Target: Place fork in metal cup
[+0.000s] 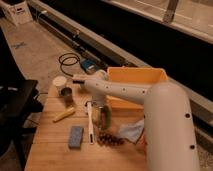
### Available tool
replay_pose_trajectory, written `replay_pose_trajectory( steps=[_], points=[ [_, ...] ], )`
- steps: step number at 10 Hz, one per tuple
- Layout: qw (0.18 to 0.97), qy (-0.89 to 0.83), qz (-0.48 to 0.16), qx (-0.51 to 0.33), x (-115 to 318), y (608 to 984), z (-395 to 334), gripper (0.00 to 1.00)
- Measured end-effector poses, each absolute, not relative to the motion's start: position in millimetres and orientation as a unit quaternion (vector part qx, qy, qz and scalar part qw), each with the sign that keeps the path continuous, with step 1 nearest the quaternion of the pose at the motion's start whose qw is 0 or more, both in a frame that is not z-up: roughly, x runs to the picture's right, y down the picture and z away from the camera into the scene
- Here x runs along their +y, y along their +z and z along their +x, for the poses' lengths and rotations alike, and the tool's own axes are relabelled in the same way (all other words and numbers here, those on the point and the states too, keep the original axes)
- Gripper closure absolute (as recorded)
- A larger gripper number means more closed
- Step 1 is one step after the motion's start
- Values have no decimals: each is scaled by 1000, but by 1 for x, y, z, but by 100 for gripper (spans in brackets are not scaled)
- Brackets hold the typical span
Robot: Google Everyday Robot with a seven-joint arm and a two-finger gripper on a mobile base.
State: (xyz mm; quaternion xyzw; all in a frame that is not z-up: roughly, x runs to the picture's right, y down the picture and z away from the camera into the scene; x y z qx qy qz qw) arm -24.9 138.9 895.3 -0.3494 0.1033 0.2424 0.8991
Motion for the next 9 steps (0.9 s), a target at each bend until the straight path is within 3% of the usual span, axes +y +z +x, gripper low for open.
replay_pose_trajectory(
  steps=[6, 7, 9],
  points=[
    [896, 241, -357, 109, 145, 903, -31, 20],
    [895, 240, -360, 108, 146, 904, -32, 23],
    [896, 238, -361, 107, 146, 904, -33, 39]
  ],
)
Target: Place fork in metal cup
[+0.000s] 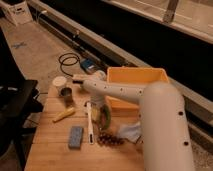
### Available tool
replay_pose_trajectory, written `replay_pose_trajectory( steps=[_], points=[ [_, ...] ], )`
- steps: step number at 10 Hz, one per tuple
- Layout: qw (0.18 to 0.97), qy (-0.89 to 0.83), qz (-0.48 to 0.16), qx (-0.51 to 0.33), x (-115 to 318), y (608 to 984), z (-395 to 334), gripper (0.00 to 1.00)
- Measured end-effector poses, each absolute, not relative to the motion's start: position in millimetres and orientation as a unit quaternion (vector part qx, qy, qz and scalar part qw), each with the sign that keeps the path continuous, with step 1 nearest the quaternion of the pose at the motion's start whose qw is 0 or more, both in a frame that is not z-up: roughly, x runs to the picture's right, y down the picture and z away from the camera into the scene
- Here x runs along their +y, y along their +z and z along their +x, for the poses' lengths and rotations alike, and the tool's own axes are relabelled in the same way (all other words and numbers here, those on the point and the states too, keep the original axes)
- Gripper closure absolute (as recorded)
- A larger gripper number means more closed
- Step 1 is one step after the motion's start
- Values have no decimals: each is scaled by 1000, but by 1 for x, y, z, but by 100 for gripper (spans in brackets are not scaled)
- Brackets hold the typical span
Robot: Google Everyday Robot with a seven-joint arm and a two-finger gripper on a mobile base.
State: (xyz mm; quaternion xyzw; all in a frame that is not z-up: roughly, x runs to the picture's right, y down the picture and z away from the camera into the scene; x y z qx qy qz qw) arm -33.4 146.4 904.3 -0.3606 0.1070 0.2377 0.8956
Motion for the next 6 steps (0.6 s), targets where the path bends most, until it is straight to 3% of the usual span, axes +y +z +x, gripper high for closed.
replay_pose_trajectory(
  steps=[4, 6],
  points=[
    [898, 234, -357, 106, 144, 901, -36, 82],
    [898, 235, -357, 103, 141, 900, -38, 97]
  ],
)
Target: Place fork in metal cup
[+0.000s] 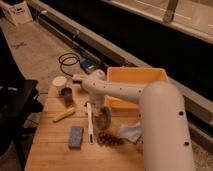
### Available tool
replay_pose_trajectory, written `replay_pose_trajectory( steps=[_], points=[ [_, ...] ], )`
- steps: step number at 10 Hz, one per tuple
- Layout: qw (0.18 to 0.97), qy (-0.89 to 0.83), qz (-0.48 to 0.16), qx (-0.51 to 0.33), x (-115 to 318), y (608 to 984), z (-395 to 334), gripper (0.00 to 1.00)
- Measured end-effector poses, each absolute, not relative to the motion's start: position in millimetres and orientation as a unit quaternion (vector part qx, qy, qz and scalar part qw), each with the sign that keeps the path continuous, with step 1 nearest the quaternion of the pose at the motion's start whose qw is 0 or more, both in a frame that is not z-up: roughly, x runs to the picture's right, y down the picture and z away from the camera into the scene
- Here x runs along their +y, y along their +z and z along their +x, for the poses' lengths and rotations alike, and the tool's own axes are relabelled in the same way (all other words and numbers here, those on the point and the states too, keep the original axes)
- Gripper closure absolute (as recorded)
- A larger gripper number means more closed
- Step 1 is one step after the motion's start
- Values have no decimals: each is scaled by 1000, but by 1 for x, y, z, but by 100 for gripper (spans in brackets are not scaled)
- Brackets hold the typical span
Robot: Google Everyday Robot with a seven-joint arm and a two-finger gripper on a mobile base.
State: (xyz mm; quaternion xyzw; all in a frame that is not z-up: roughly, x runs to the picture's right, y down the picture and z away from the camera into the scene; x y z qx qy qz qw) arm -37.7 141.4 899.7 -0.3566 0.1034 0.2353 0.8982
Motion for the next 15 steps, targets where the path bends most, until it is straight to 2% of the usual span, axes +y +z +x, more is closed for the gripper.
replay_pose_trajectory(
  steps=[3, 7, 12, 15],
  points=[
    [902, 229, -353, 99, 142, 892, -41, 100],
    [918, 235, -318, 34, 109, 847, -50, 100],
    [931, 239, -265, -72, 33, 777, -52, 100],
    [927, 244, -224, -176, -29, 762, -69, 100]
  ],
)
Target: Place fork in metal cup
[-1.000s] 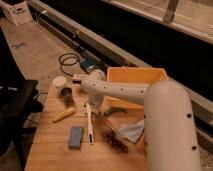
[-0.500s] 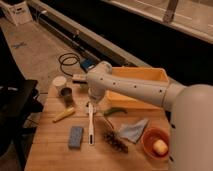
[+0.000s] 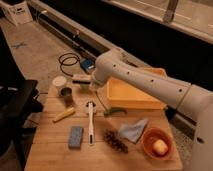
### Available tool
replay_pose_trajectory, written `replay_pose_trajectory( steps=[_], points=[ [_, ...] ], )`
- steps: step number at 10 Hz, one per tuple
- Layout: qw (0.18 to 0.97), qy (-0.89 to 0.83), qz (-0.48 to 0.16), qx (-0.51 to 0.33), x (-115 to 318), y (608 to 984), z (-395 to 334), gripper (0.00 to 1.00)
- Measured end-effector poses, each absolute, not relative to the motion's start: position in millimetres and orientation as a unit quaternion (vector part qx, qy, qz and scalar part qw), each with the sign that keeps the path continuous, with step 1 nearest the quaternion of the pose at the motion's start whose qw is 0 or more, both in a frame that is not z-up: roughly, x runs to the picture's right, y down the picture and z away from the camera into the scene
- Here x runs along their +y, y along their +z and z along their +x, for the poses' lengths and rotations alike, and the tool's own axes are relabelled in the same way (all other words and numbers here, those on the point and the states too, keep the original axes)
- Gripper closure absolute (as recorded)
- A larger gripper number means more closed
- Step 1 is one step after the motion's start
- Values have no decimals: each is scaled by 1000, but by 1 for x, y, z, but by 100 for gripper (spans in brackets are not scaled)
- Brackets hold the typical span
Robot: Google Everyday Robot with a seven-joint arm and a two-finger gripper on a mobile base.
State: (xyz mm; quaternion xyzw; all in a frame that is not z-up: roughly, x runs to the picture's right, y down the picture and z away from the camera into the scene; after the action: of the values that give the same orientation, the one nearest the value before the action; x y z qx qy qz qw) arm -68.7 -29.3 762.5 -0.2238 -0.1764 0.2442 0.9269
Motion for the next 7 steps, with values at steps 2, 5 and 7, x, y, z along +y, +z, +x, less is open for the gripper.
replay_pose_trajectory(
  steps=[2, 5, 7],
  points=[
    [914, 236, -198, -265, -75, 763, -93, 100],
    [900, 226, -174, -330, -109, 765, -108, 100],
    [899, 225, -172, -335, -111, 765, -112, 100]
  ],
)
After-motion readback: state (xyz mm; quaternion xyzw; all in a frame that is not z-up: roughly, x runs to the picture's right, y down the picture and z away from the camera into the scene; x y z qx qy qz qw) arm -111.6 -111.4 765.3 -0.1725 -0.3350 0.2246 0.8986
